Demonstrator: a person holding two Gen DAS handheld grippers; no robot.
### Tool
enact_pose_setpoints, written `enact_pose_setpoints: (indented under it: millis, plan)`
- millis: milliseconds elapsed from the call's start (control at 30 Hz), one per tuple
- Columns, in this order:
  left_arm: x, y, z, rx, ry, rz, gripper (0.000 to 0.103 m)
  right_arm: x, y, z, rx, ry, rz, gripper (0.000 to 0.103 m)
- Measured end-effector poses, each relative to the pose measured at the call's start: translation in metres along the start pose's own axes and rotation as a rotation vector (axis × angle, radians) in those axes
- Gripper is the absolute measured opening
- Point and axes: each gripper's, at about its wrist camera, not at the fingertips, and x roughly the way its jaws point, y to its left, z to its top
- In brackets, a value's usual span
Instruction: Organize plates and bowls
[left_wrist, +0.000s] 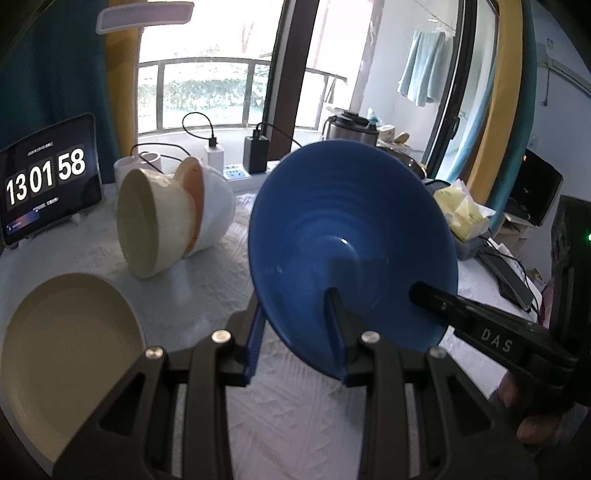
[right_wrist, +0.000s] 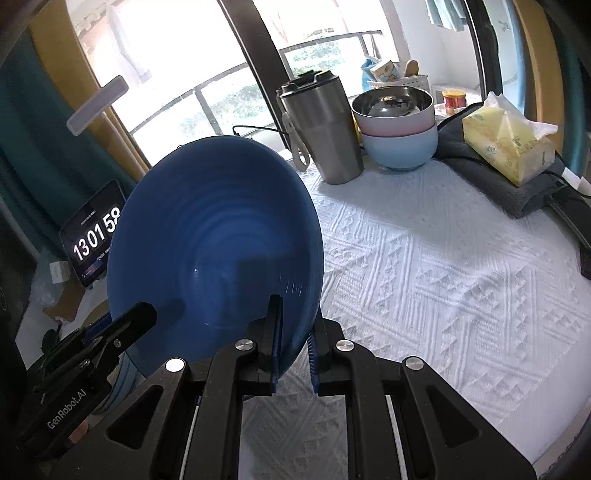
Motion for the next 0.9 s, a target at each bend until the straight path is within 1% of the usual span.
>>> enact_pose_setpoints:
  millis: [433, 667, 900]
  plan:
    - [-0.028, 0.007, -0.024, -0.019, -0.006, 0.014, 0.032, -0.019, 0.014, -0.022, -0.023, 0.009, 0.016, 0.015]
    - [-0.033, 0.019, -0.037, -0.046, 0.029, 0.015, 0.033, -0.018, 0.027, -0.036, -0.023, 0.049, 0.015, 0.018]
    - [-0.037, 0.033, -0.049, -0.073, 0.050, 0.022, 0.034, -0.009, 0.035, -0.043, 0.004, 0.102, 0.011, 0.019]
